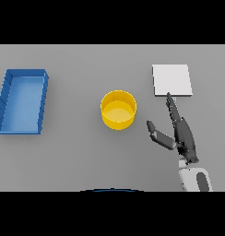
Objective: Pick up the red beaker and tilt it to pour out 1 green nut into yellow bowl. Pick up the yellow bowl and place it on the metallic measuring scale.
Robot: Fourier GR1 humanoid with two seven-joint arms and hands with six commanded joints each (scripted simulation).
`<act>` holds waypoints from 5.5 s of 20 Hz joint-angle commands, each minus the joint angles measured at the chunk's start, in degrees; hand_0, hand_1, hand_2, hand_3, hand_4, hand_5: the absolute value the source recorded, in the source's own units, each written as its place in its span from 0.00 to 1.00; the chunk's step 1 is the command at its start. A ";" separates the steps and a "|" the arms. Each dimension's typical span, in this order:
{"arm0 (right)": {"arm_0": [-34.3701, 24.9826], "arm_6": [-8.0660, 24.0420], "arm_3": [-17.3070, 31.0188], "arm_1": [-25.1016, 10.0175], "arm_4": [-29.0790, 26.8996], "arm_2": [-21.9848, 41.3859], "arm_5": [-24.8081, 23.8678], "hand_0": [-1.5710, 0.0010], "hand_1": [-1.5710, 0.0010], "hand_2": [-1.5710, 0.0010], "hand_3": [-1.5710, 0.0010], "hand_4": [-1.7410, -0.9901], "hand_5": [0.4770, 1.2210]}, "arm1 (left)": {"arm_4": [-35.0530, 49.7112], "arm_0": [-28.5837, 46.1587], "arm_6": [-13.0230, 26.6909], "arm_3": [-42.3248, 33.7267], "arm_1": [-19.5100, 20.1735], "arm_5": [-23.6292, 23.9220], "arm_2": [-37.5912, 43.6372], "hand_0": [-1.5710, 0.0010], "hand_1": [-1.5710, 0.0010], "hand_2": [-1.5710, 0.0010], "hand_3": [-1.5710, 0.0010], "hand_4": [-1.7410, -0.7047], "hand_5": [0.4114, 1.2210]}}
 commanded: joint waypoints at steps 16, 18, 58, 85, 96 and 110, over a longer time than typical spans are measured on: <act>1.03 -1.35 0.04 -0.31 -0.49 -0.10 0.44 1.00 1.00 1.00 1.00 0.78 0.26 | 14.25 37.07 16.41 -35.38 -3.92 10.17 5.05 0.00 0.00 0.00 0.00 0.08 0.56; 0.70 -0.75 0.21 -0.05 -0.55 -0.09 0.35 1.00 1.00 1.00 1.00 0.78 0.26 | 15.82 37.95 15.65 -38.15 -3.23 6.56 4.27 0.07 0.14 0.19 0.16 0.36 0.45; -38.49 -4.94 24.34 -17.79 35.81 27.71 22.87 1.00 1.00 1.00 1.00 0.77 0.25 | 19.36 41.87 11.76 -43.27 -2.34 -0.86 3.05 1.00 1.00 1.00 1.00 0.90 0.36; -44.76 -3.94 31.02 -15.79 35.40 30.61 29.83 0.05 0.05 0.13 0.24 0.04 0.98 | 18.80 41.27 9.65 -41.71 -2.29 -1.97 2.44 1.00 1.00 1.00 1.00 0.92 0.36; -45.37 1.34 21.93 -21.88 33.25 25.79 35.10 0.00 0.00 0.06 0.24 0.00 1.00 | 19.87 40.64 10.48 -41.95 -1.93 -2.45 3.22 1.00 1.00 1.00 1.00 0.91 0.36; -51.26 -2.69 37.00 -28.16 34.69 17.20 23.97 0.00 0.00 0.01 0.26 0.00 1.00 | 21.80 42.56 14.37 -47.05 -2.00 -2.33 3.48 1.00 1.00 1.00 1.00 0.86 0.42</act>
